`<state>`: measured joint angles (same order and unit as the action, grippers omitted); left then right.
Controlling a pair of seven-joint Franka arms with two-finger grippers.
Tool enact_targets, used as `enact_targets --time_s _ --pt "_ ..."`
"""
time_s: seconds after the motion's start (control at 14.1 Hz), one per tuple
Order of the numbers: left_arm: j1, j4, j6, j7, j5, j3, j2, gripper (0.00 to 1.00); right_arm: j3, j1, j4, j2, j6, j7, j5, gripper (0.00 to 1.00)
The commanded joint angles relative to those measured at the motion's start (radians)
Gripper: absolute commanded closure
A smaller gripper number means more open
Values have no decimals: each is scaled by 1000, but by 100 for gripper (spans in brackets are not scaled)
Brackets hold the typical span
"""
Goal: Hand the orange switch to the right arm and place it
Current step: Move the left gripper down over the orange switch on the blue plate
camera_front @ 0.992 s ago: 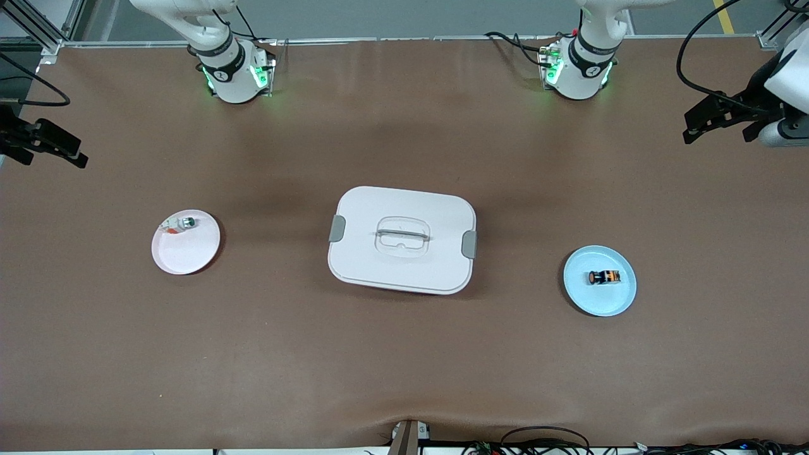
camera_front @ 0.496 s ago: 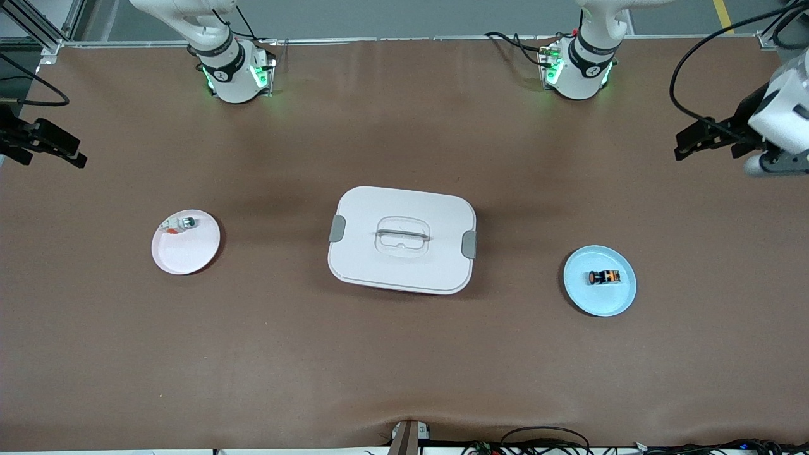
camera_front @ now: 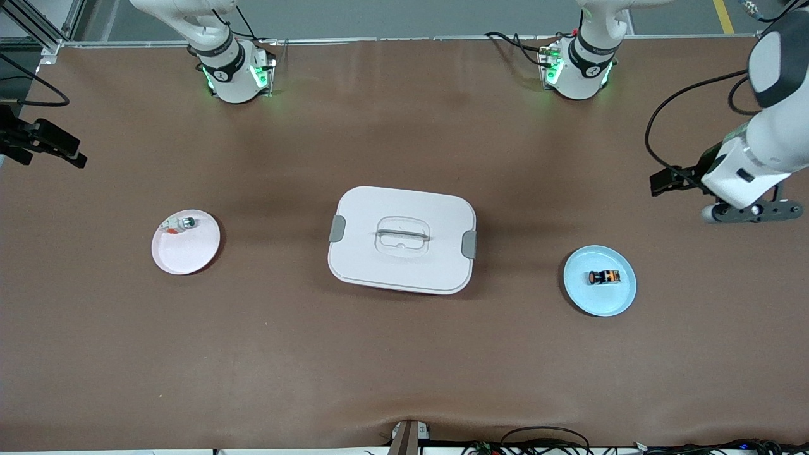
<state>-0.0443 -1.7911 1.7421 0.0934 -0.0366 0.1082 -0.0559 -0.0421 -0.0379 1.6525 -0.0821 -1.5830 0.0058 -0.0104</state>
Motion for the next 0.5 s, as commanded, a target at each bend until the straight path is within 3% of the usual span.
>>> enact_targets --time_s 0.0,0.28,0.43 --pt "-20 -137 167 -29 -17 2 25 0 7 -14 32 -31 -11 -9 13 0" --pt "-22 -267 420 -29 -51 2 -39 0 7 -14 32 -31 -11 -9 13 0" --pt "-20 -275 494 -27 -58 2 -102 0 7 -14 32 -31 -11 -10 13 0"
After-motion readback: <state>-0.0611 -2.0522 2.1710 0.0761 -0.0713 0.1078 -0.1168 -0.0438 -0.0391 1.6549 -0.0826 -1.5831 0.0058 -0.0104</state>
